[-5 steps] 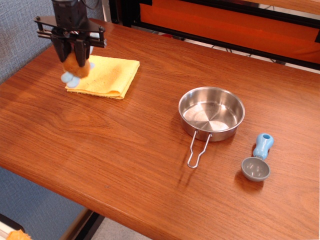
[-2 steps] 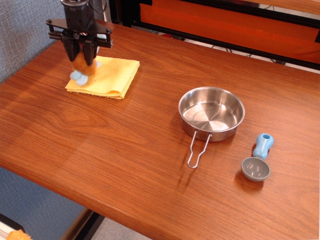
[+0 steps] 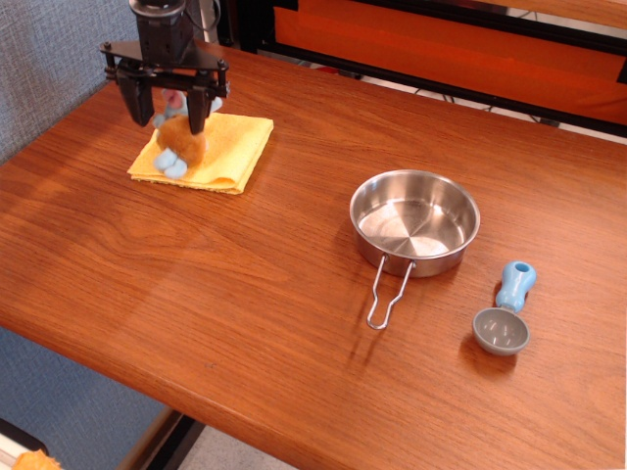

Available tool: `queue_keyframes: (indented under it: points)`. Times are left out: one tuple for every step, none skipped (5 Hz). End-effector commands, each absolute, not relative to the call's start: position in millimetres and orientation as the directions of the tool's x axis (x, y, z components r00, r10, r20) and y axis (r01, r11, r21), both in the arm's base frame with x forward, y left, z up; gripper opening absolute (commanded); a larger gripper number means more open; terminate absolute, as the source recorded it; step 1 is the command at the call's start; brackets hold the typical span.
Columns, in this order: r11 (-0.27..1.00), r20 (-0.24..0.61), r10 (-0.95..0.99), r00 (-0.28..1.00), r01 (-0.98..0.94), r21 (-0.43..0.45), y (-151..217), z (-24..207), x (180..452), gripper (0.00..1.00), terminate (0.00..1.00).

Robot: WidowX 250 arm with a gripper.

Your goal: Remove stuffed animal from pot, move left, then place on yellow cloth.

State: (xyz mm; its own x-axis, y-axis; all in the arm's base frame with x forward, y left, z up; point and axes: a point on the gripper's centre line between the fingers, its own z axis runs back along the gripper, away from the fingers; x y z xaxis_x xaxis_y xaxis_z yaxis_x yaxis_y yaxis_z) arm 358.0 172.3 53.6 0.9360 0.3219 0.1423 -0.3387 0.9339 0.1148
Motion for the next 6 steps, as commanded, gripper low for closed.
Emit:
queue_keyframes:
  points:
    - [0.934,0.242,0.281,0.929,-0.323,0.154,164.9,113.0,352.5,1.00,0.00]
    - [0.936,0.248,0.247,0.937,-0.297,0.191,148.3,127.8,348.4,1.00,0.00]
    - [0.947,0.243,0.183,0.952,-0.238,0.217,118.5,132.7,350.1,1.00,0.00]
    - [0.974,0.269,0.113,0.957,-0.160,0.163,85.9,133.5,353.7,1.00,0.00]
    - [0.985,0.270,0.045,0.962,-0.087,0.146,53.8,134.5,362.8,1.00,0.00]
    - [0.989,0.276,-0.064,0.959,0.023,0.148,6.6,133.0,374.2,1.00,0.00]
